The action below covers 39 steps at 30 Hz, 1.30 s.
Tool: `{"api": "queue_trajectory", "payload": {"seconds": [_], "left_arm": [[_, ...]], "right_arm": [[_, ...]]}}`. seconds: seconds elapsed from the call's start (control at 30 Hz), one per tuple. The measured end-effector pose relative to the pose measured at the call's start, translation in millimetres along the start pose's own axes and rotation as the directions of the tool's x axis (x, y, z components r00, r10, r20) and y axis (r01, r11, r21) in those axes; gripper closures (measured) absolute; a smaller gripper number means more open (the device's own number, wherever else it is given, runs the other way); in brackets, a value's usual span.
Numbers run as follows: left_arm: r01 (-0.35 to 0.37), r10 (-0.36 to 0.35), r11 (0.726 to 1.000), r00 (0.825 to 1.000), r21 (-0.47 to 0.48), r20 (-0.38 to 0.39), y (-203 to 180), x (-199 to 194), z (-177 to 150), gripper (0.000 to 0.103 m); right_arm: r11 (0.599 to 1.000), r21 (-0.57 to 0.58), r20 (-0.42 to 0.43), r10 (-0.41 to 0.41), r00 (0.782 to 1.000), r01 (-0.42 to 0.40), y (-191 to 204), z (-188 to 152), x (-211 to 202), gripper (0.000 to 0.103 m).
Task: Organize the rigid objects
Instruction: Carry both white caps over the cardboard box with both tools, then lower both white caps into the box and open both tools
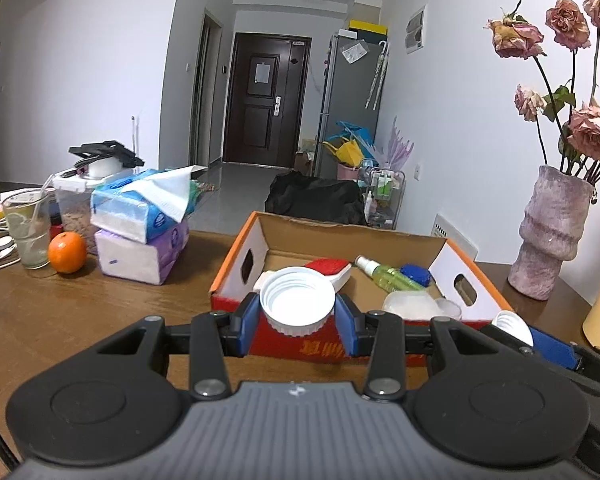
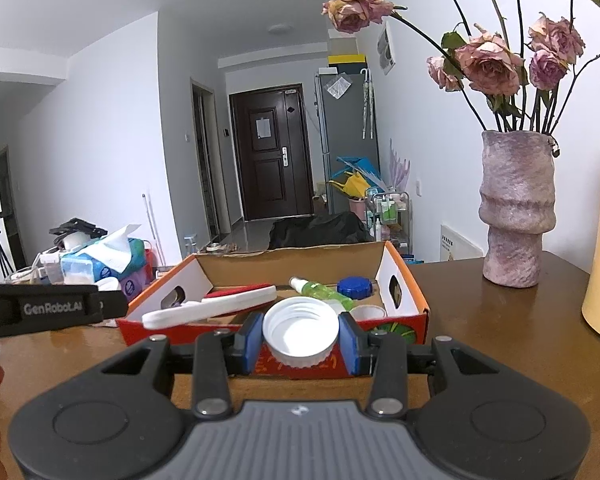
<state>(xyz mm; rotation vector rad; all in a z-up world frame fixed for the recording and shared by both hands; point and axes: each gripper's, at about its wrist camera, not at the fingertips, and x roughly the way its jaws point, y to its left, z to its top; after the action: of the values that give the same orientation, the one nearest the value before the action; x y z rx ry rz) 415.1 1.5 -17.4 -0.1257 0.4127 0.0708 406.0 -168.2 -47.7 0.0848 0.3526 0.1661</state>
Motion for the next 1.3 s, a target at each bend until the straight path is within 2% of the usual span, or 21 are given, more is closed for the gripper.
{"api": "queue_trajectory", "payload": {"seconds": [0.83,1.3], "left_arm": [[0.007,-0.007,1.000,1.000,0.010,0.015,-17.3,80.4,32.9,0.062],[0.009,-0.008,1.000,1.000,0.028,-0.018,-18.0,127.0,46.0,0.062]], "right_arm": [[0.999,0.009,-0.009,-0.040,0.999,0.040,-9.2,25.3,92.2,0.064],[0.999,0.000,-0.033,-0.038,0.999,0.038,-7.7,36.0,137.7,0.064]]}}
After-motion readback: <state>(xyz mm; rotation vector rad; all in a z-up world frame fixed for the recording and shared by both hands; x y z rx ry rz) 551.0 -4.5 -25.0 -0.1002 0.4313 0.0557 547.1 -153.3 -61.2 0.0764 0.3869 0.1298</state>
